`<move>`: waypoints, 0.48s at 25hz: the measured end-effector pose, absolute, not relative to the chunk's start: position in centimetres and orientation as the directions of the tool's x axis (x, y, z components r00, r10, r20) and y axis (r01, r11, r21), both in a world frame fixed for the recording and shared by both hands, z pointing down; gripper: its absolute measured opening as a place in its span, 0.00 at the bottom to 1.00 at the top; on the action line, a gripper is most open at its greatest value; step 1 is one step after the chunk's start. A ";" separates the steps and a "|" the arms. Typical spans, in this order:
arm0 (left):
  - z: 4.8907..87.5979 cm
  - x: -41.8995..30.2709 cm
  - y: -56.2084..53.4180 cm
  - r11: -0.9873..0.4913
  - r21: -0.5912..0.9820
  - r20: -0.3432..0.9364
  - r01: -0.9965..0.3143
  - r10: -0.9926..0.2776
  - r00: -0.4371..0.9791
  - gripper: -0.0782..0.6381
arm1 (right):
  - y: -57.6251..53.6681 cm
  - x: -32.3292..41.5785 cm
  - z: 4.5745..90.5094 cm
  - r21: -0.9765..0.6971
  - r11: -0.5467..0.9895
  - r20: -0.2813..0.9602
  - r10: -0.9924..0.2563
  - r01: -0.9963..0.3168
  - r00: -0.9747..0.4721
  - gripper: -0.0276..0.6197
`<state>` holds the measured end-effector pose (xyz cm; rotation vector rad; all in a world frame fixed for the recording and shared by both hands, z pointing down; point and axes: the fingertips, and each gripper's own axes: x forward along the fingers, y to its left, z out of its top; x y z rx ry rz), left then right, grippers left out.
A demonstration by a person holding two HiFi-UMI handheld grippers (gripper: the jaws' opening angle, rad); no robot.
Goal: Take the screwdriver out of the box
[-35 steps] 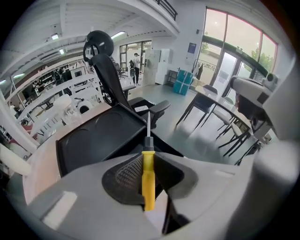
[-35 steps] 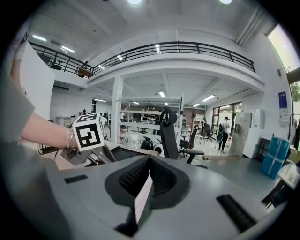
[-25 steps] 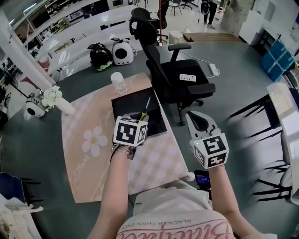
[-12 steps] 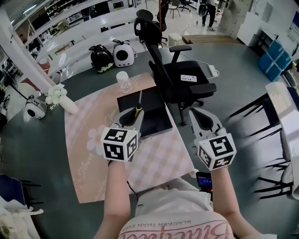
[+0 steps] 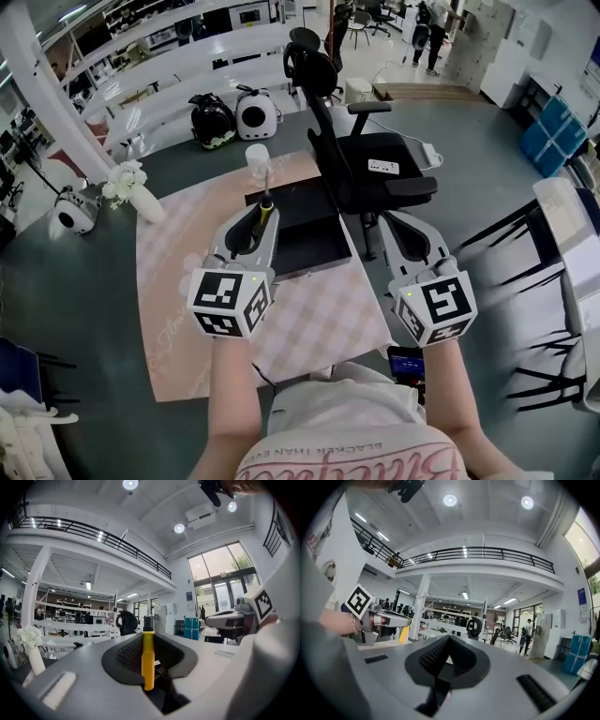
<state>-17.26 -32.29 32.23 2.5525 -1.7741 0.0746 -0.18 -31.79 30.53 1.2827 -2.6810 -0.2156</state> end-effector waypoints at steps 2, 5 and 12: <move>30.9 -17.6 -31.8 -0.322 -0.015 0.024 -0.947 -0.947 0.321 0.22 | -31.8 0.0 29.4 0.205 0.613 0.053 -0.785 -0.763 -0.617 0.05; 29.0 -18.2 -30.9 -0.276 -0.032 -0.021 -0.961 -0.961 0.277 0.22 | -31.7 0.1 28.1 0.211 0.623 0.028 -0.774 -0.753 -0.633 0.05; 25.6 -19.0 -28.6 -0.208 -0.105 -0.119 -0.972 -0.968 0.220 0.22 | -31.6 -0.8 26.8 0.228 0.664 -0.012 -0.729 -0.712 -0.684 0.05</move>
